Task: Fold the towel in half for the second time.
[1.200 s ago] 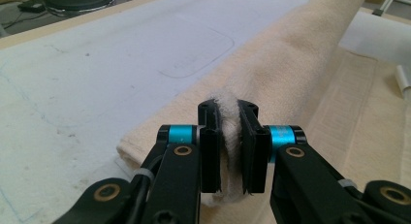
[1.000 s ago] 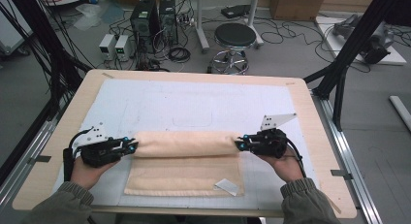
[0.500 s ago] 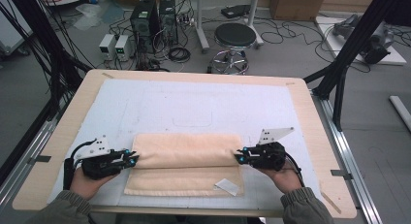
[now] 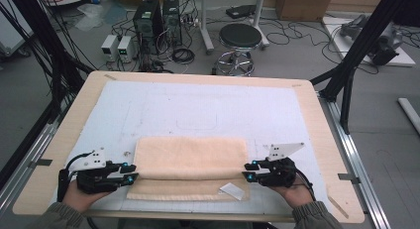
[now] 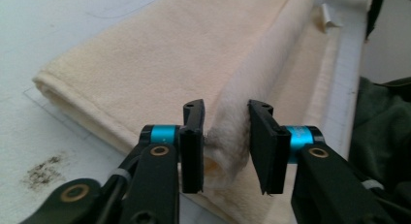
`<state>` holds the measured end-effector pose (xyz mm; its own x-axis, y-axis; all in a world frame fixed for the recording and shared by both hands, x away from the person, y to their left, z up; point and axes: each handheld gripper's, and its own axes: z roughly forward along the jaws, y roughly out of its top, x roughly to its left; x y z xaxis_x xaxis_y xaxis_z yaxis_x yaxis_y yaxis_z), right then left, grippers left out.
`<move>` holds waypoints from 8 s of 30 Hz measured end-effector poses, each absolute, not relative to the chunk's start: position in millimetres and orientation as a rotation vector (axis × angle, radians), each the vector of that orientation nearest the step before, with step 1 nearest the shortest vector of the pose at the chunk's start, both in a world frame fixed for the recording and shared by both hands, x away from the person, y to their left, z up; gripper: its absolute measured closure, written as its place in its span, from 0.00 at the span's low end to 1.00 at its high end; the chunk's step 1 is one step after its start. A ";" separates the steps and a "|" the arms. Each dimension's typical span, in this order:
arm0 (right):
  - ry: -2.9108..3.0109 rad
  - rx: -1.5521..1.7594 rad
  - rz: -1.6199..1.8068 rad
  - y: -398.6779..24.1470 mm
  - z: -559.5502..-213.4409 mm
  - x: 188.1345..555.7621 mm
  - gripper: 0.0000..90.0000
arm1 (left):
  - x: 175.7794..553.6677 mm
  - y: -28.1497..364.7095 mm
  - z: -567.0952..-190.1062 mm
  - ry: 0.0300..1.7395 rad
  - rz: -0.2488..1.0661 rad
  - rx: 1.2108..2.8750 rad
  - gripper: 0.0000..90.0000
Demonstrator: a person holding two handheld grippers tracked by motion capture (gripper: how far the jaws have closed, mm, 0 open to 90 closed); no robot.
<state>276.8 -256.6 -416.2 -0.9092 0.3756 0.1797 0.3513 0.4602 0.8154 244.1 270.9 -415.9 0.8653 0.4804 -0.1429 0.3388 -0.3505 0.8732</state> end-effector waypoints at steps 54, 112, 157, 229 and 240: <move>2.825 0.485 1.456 -236.7 -426.5 251.6 0.77 | 234.5 253.3 -428.8 0.457 0.084 2.148 0.78; 2.475 0.885 1.370 -222.7 -426.8 342.3 0.69 | 322.2 249.3 -428.5 0.901 0.376 1.914 0.72; 2.589 0.976 1.306 -228.9 -440.5 340.9 0.83 | 328.4 250.4 -444.2 0.944 0.219 1.982 0.82; 2.346 1.111 1.227 -230.4 -402.3 440.6 0.59 | 426.2 221.9 -408.8 1.168 0.507 1.854 0.64; 2.472 1.066 1.190 -214.6 -413.3 421.3 0.72 | 387.8 230.7 -419.8 1.093 0.419 1.867 0.68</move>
<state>421.3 -214.6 -413.3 -0.7207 0.6820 0.1244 0.5227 0.4168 0.7436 387.8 230.7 -419.8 0.5508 0.8222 -0.1435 0.5153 -0.1997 0.8334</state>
